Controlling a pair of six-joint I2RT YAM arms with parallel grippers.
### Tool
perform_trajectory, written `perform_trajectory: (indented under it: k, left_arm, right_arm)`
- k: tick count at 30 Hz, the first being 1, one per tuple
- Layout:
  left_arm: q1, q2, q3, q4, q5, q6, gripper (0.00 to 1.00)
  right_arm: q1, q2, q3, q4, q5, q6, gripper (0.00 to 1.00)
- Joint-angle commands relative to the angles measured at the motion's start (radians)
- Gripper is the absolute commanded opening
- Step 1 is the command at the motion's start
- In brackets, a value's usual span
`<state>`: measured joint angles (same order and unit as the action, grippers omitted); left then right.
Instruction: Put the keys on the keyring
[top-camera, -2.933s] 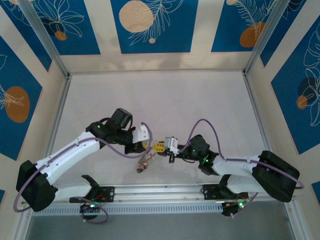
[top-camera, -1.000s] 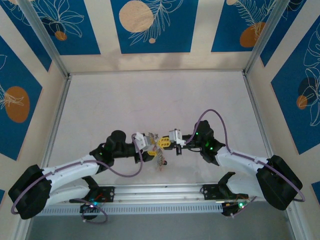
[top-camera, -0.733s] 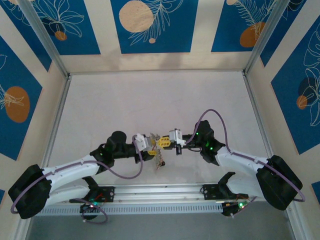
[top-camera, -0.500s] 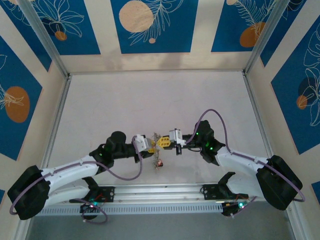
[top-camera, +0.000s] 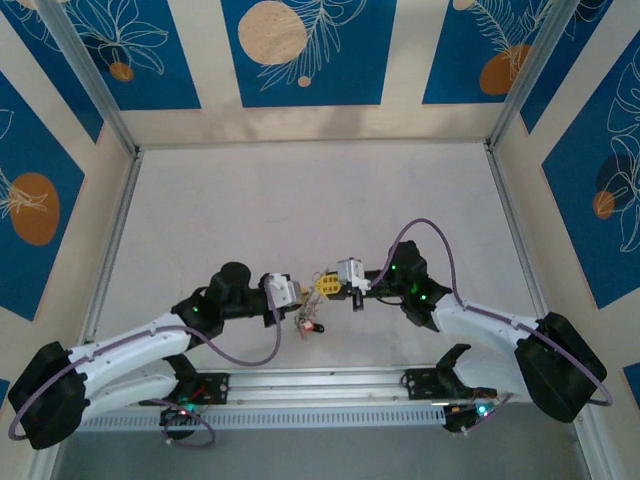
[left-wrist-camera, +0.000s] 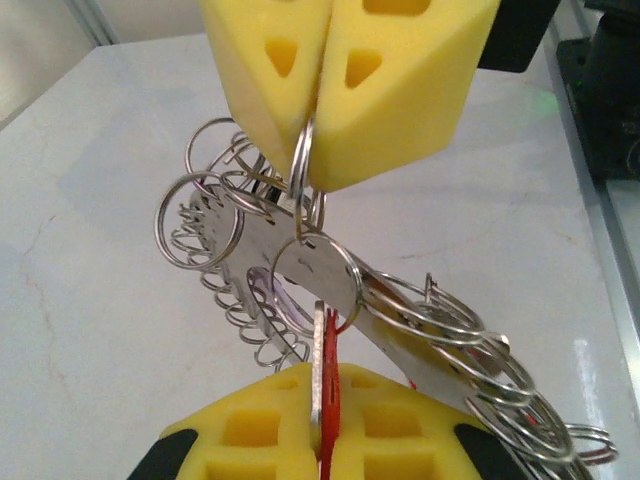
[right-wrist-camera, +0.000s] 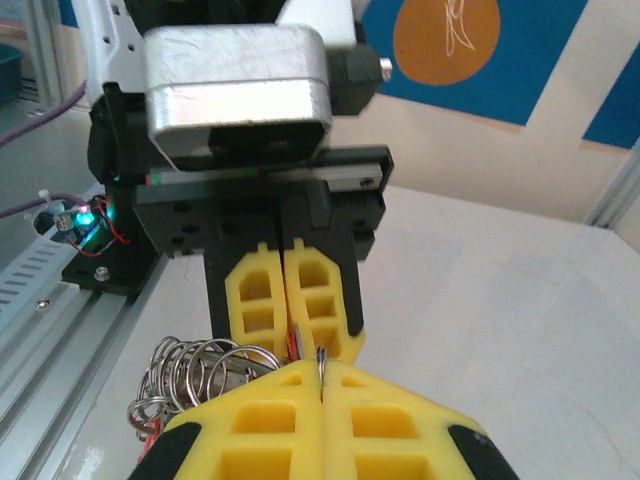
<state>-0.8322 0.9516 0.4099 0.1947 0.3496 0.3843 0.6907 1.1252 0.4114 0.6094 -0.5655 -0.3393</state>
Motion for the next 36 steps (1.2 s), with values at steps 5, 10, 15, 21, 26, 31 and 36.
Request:
perform_trajectory:
  k: [5, 10, 15, 21, 26, 31, 36]
  left_arm:
    - [-0.013, -0.027, 0.146, -0.298, -0.101, 0.158, 0.0]
    - [-0.035, 0.006, 0.251, -0.447, -0.115, 0.236, 0.0]
    - [-0.059, 0.083, 0.39, -0.638, -0.154, 0.331, 0.0]
    - [-0.088, 0.201, 0.583, -0.891, -0.218, 0.481, 0.0]
    - [-0.09, 0.219, 0.672, -0.992, -0.28, 0.61, 0.0]
    - [-0.09, 0.274, 0.771, -1.082, -0.379, 0.722, 0.0]
    - [-0.113, 0.344, 0.866, -1.135, -0.513, 0.822, 0.0]
  right_arm:
    - [0.005, -0.033, 0.044, -0.061, 0.079, -0.014, 0.0]
    - [0.023, -0.016, 0.043, -0.074, 0.124, -0.017, 0.0]
    - [0.047, -0.003, 0.031, -0.066, 0.159, -0.023, 0.0]
    - [0.072, 0.017, -0.003, 0.003, 0.187, -0.007, 0.0]
    - [0.046, 0.008, -0.068, 0.119, 0.181, 0.01, 0.06]
    - [-0.012, -0.039, -0.122, 0.174, 0.146, 0.003, 0.29]
    - [-0.063, -0.131, -0.161, 0.147, 0.171, 0.006, 0.49]
